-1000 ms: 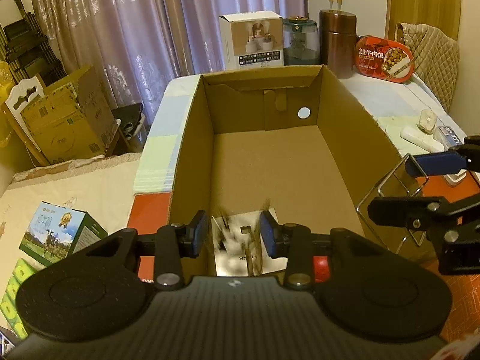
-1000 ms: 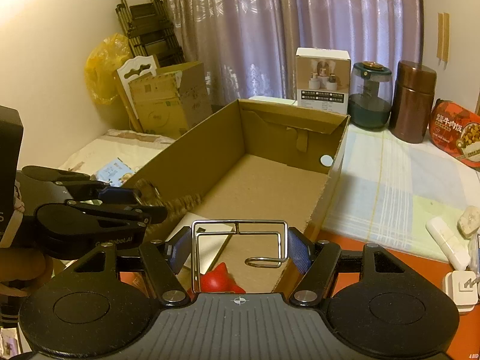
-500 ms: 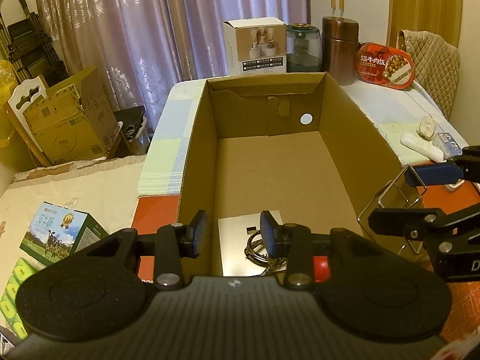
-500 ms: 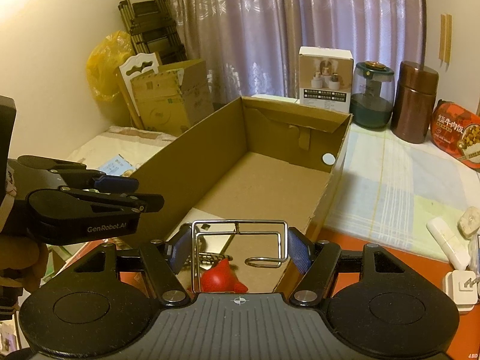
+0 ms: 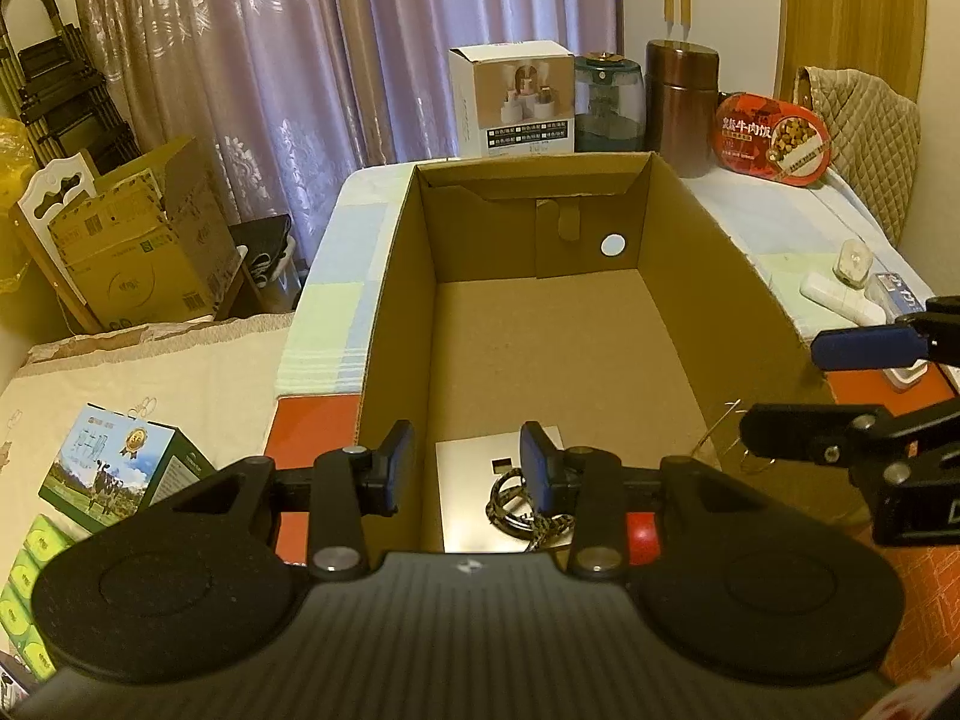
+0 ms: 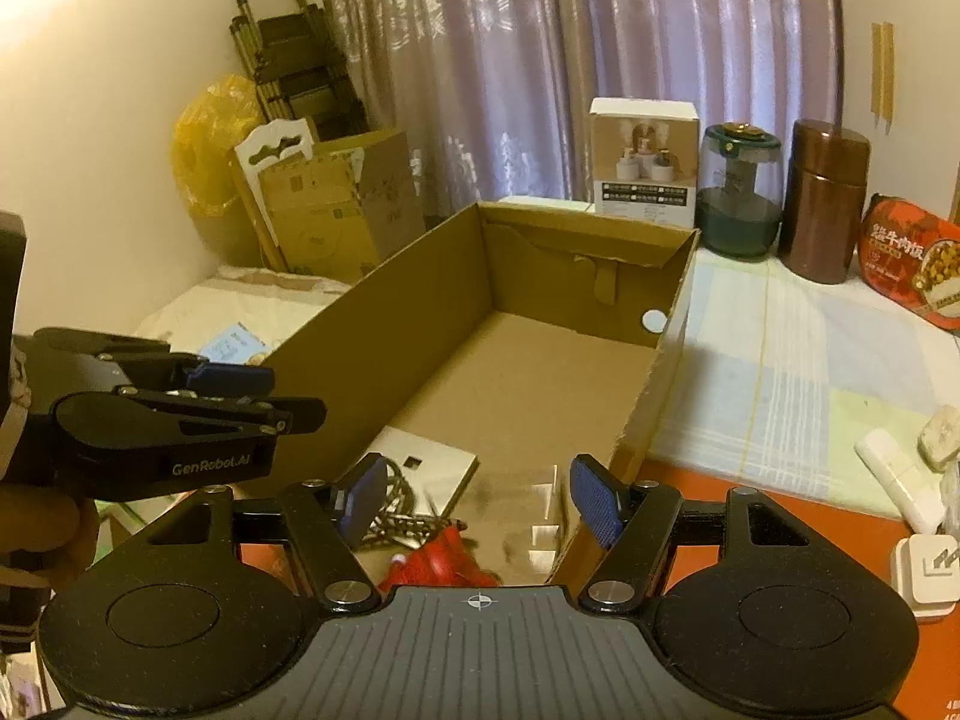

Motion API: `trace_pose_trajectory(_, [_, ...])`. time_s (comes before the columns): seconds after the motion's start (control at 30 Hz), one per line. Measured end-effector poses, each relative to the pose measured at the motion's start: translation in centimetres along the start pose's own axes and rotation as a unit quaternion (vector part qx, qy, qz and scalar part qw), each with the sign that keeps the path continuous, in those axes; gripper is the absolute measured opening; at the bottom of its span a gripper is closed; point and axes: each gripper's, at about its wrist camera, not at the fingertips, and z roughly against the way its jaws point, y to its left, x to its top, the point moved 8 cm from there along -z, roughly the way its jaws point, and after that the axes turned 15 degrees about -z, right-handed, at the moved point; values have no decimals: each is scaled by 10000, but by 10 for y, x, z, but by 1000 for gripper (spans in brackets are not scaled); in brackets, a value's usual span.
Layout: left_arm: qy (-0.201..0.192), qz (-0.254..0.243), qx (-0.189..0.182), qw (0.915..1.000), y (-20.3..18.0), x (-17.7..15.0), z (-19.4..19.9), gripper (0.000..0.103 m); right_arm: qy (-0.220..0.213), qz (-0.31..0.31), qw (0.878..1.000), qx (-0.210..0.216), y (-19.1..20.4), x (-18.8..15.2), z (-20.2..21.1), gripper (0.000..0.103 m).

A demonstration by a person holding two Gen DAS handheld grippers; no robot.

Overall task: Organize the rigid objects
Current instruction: 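Open the left gripper to drop the clip while the right releases the rack into the box, then withdraw both grippers from the box back toward the table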

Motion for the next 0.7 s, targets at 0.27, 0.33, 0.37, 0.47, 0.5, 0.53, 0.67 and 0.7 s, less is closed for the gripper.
trace_pose_trajectory(0.27, [-138,100,-24,9999,-3,6,12,34,-260,-99,9996,17,-5,7,24,66])
trace_pose_trajectory(0.33, [-193,112,-32,9997,-5,9,18,34,-327,-141,9994,8,-7,7,34,66])
trace_pose_trajectory(0.37, [-222,129,-40,9997,-7,11,21,34,-351,-156,9993,-2,-8,8,38,66])
trace_pose_trajectory(0.47, [-330,204,-92,9992,-11,17,34,37,-440,-210,9988,-54,-12,7,53,66])
trace_pose_trajectory(0.5, [-366,229,-100,9990,-12,19,38,40,-458,-239,9986,-87,-13,8,58,66])
trace_pose_trajectory(0.53, [-410,251,-109,9988,-14,22,43,43,-473,-268,9984,-131,-16,7,64,66])
trace_pose_trajectory(0.67, [-574,275,-155,9979,-24,32,64,56,-566,-390,9972,-299,-24,8,84,66])
trace_pose_trajectory(0.7, [-610,270,-159,9976,-27,35,68,61,-588,-422,9968,-330,-26,7,89,66])
